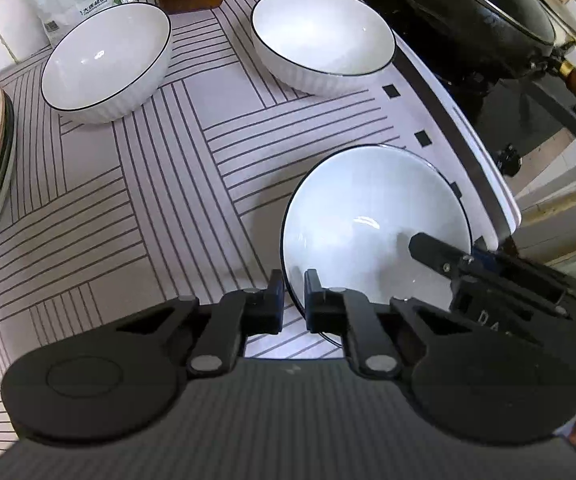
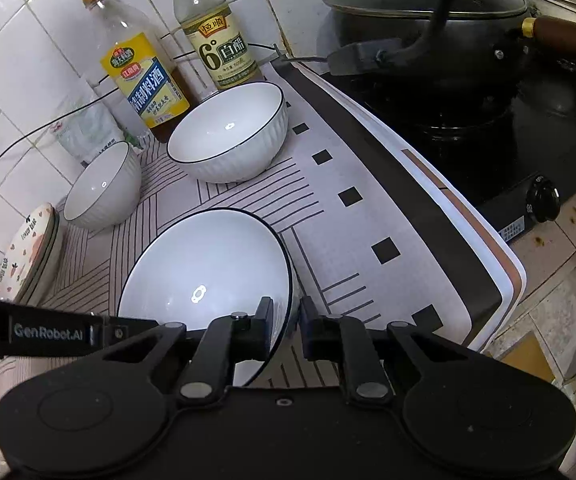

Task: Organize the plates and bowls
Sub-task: 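Lift the white bowl with both grippers and carry it toward the plate stack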

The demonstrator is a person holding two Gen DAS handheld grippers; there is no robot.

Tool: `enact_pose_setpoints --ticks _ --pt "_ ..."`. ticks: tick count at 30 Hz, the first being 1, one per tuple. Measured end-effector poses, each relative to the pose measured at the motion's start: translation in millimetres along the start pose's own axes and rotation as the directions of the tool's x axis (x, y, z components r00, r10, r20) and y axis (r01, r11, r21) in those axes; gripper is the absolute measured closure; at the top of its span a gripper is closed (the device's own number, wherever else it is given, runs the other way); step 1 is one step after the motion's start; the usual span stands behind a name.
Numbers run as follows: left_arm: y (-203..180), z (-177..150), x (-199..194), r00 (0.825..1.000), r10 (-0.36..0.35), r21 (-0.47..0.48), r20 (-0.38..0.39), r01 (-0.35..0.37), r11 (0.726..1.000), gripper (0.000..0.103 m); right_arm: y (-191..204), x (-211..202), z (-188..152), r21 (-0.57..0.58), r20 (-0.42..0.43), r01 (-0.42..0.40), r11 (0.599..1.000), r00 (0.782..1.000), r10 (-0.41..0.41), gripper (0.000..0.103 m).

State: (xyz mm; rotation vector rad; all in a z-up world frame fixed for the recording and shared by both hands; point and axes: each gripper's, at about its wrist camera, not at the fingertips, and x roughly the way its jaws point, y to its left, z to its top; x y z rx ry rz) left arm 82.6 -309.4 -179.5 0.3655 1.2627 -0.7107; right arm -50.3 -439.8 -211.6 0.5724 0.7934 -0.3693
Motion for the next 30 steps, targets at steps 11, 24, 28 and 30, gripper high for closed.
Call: enact_pose_setpoints --ticks 11,24,28,30 --pt "19 -25 -28 1.000 0.008 -0.033 -0.016 -0.008 0.999 0.094 24 -18 -8 -0.044 -0.015 -0.052 0.998 0.999 0.051 0.087" --pt "68 -53 -70 0.998 0.064 -0.129 0.002 -0.063 0.990 0.094 81 -27 -9 -0.166 -0.055 -0.172 0.971 0.985 0.165 0.086" --pt "87 -63 -84 0.994 0.109 -0.169 0.012 -0.105 0.980 0.094 99 -23 -9 -0.208 -0.083 -0.225 0.952 0.974 0.212 0.086" --pt "98 -67 -90 0.992 0.123 -0.195 0.019 -0.117 0.974 0.094 112 -20 -9 -0.234 -0.097 -0.248 0.940 0.968 0.231 0.086"
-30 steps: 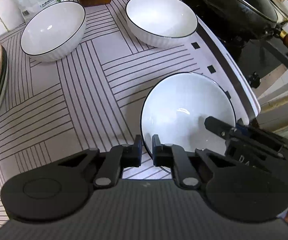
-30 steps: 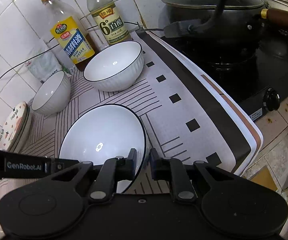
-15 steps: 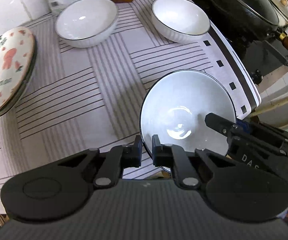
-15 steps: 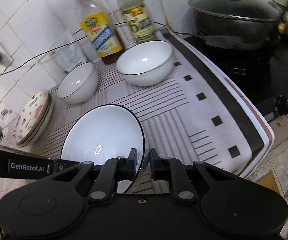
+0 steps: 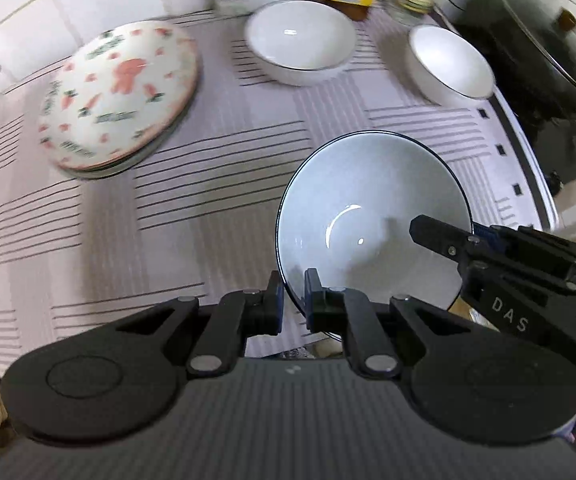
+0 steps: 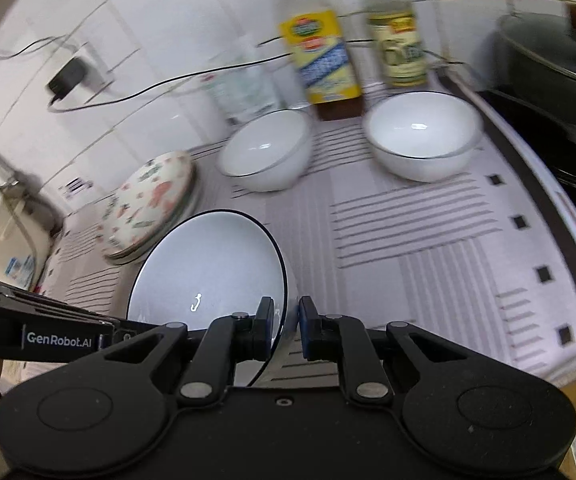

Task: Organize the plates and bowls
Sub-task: 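Lift the white bowl with both grippers and carry it toward the plate stack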

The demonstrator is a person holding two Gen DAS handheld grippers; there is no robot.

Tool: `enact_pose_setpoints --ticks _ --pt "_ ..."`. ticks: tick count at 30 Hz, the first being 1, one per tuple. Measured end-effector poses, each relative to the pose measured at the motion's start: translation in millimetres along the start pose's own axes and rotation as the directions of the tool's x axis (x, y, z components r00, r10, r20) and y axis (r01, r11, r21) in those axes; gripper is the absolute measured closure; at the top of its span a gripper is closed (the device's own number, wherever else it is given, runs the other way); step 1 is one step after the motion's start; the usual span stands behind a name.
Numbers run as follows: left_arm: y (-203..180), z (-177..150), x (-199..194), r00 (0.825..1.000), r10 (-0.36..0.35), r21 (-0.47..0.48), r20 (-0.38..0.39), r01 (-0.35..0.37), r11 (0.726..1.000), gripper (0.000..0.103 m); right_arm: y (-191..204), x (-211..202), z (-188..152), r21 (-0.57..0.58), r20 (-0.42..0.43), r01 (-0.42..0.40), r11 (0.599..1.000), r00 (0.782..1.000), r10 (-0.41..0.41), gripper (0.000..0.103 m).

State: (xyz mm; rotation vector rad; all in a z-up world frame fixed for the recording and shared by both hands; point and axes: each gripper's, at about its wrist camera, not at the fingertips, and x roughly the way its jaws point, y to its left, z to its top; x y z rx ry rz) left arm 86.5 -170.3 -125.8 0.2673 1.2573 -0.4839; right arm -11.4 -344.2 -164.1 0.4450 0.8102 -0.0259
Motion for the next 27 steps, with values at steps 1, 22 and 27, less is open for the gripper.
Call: enact_pose_setpoints --ticks 1,22,27 --pt "7 -1 -1 1.000 0.005 -0.018 0.003 -0.004 1.000 0.094 5 3 1 -0.018 -0.006 -0.013 1.000 1.000 0.013 0.086" --pt "132 -11 22 0.988 0.133 -0.342 -0.080 -0.152 0.927 0.094 85 112 18 -0.148 -0.232 -0.270 0.951 0.945 0.232 0.085" --pt "143 -8 32 0.982 0.166 -0.333 -0.085 -0.185 0.925 0.094 94 133 17 -0.127 -0.262 -0.287 0.949 0.933 0.247 0.085"
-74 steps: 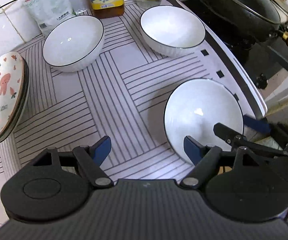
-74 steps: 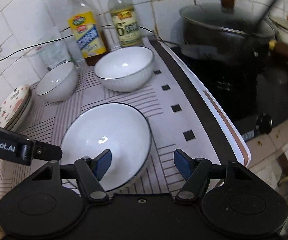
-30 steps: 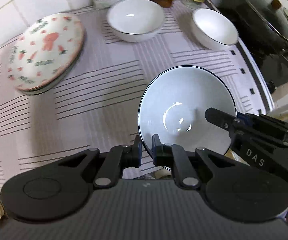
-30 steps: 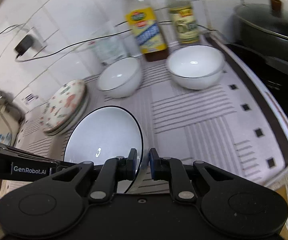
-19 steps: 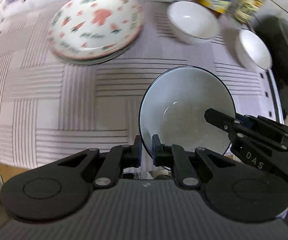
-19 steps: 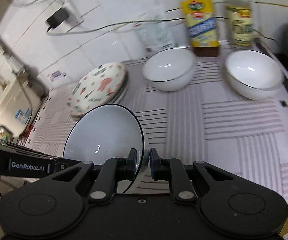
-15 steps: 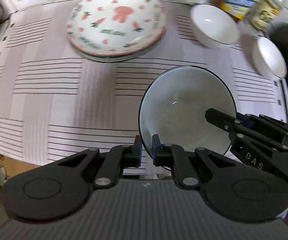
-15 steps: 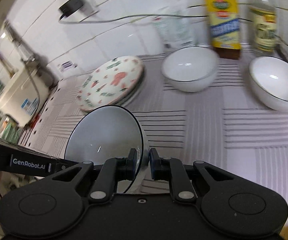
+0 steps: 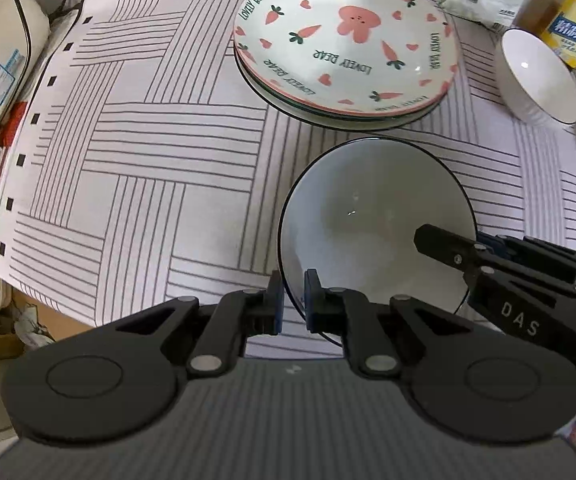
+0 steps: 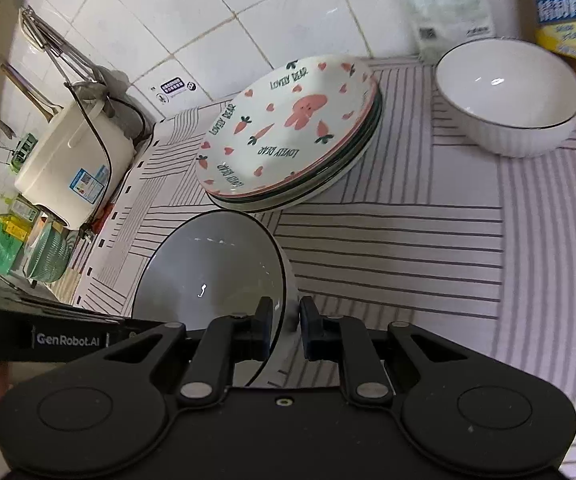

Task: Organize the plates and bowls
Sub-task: 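Lift the white bowl with both grippers and carry it toward the plate stack, then set the bowl down beside the plate stack and open both grippers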

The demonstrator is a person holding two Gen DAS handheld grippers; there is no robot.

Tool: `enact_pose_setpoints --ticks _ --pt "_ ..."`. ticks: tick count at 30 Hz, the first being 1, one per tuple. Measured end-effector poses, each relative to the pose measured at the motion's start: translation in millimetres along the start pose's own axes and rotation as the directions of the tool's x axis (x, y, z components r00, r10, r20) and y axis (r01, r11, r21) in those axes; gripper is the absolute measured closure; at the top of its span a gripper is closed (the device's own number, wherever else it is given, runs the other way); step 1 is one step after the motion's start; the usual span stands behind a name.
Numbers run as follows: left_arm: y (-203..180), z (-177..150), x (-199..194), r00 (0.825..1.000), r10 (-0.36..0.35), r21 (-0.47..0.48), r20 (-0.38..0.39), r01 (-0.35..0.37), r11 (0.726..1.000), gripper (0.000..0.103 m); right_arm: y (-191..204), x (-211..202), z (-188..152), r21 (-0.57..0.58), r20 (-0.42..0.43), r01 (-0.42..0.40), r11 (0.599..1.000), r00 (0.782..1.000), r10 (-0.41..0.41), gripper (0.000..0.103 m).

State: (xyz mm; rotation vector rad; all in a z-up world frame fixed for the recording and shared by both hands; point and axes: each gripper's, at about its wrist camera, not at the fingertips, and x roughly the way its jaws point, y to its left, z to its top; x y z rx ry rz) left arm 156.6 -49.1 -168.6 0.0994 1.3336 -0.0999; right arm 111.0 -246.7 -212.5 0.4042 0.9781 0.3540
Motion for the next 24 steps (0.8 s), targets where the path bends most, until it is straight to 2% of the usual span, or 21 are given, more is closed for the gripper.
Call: enact_pose_setpoints --ticks 5,12,14,16,19,24 --pt "1 3 13 1.000 0.015 -0.012 -0.021 -0.015 1.000 0.093 -1 12 3 0.006 -0.003 0.009 1.000 1.000 -0.009 0.085" --pt "2 5 14 1.000 0.027 -0.015 -0.012 -0.027 1.000 0.091 1 15 4 -0.002 0.022 0.018 1.000 1.000 -0.018 0.083" --pt "0 4 8 0.999 0.035 -0.005 0.008 -0.035 0.999 0.089 2 12 4 0.001 0.042 0.018 1.000 0.999 -0.018 0.081" --pt "-3 2 -1 0.999 0.042 0.013 0.022 -0.043 0.999 0.079 3 4 4 -0.019 0.058 0.020 1.000 0.998 -0.018 0.075" --pt "-7 -2 -17 0.998 0.041 0.041 0.050 -0.043 0.998 0.070 4 -15 4 -0.052 0.089 0.042 0.998 0.995 -0.038 0.068" --pt "-20 -12 -45 0.996 0.023 0.103 0.090 -0.032 0.994 0.070 1 -55 3 -0.121 0.143 0.056 0.991 0.989 -0.038 0.060"
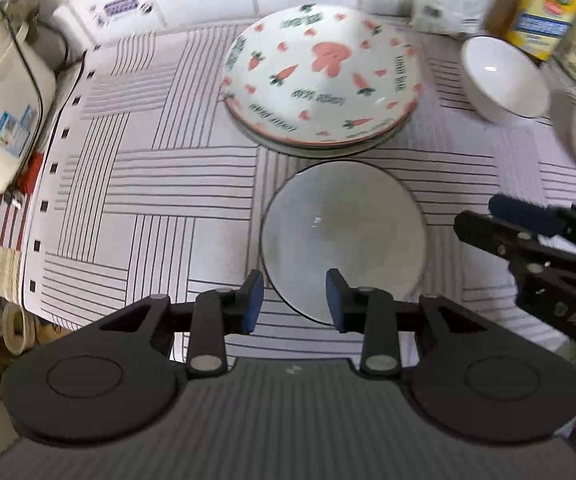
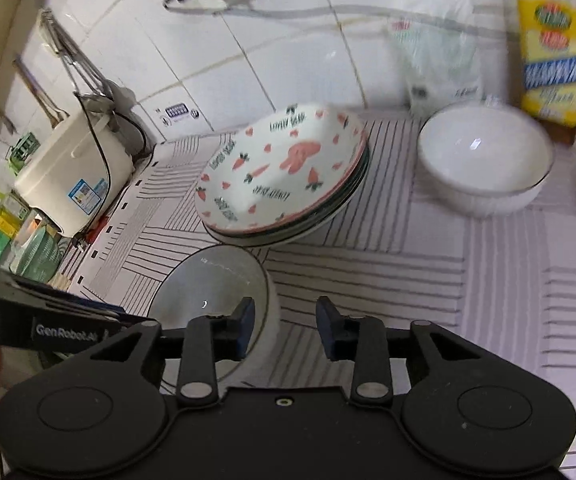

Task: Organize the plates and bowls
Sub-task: 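Set the bowl down beside the plate stack and open both grippers, then move both grippers to another white bowl near the bottles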

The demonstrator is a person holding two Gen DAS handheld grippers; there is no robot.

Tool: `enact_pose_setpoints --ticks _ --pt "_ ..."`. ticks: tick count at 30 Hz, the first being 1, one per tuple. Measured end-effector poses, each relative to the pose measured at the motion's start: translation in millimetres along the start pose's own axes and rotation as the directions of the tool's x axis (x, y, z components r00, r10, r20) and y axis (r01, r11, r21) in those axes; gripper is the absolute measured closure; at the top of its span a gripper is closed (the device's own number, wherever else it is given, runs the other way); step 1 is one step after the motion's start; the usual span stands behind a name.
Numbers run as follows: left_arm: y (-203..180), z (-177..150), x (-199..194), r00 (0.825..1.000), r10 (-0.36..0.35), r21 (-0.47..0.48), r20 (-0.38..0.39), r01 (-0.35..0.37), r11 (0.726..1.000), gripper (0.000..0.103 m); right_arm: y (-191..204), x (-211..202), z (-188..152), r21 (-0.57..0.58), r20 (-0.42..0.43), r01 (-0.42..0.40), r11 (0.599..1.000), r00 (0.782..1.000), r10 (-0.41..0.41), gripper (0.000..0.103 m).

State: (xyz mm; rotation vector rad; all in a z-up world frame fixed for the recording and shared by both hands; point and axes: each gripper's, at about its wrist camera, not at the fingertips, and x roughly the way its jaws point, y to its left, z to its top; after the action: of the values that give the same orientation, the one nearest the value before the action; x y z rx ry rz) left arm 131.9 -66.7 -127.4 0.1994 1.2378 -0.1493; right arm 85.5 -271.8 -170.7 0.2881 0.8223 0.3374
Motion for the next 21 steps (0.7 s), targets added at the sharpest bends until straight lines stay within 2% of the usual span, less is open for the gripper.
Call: enact_pose_setpoints --ticks 3,4,7,10,13,21 --pt "-7 -1 -12 1.000 -0.025 0.007 0.005 0.025 1.000 0.069 -7 -23 -1 -0.008 0.039 -0.026 1.000 0.999 0.026 0.043" --pt "-11 -2 -17 0.999 -0.034 0.014 0.012 0.033 0.999 0.068 -8 -31 -1 -0.024 0.055 -0.015 1.000 0.998 0.016 0.041" --pt "-20 0 -28 0.999 -0.048 0.040 0.023 0.047 0.998 0.062 -11 -51 -3 -0.055 0.082 0.021 0.998 0.996 -0.017 0.041" --pt "-30 1 -39 0.997 -0.065 0.066 0.033 0.062 0.996 0.059 -20 -72 -3 -0.034 0.122 0.047 0.998 0.992 -0.042 0.038" --pt "-41 4 -48 0.996 -0.076 0.092 0.039 0.072 0.993 0.054 -28 -91 -5 -0.024 0.155 0.092 0.995 0.984 -0.087 0.033" --pt "-75 17 -58 0.992 -0.114 0.158 0.057 0.104 0.982 0.047 -58 -130 -12 0.024 0.209 0.199 0.980 0.957 -0.199 0.029"
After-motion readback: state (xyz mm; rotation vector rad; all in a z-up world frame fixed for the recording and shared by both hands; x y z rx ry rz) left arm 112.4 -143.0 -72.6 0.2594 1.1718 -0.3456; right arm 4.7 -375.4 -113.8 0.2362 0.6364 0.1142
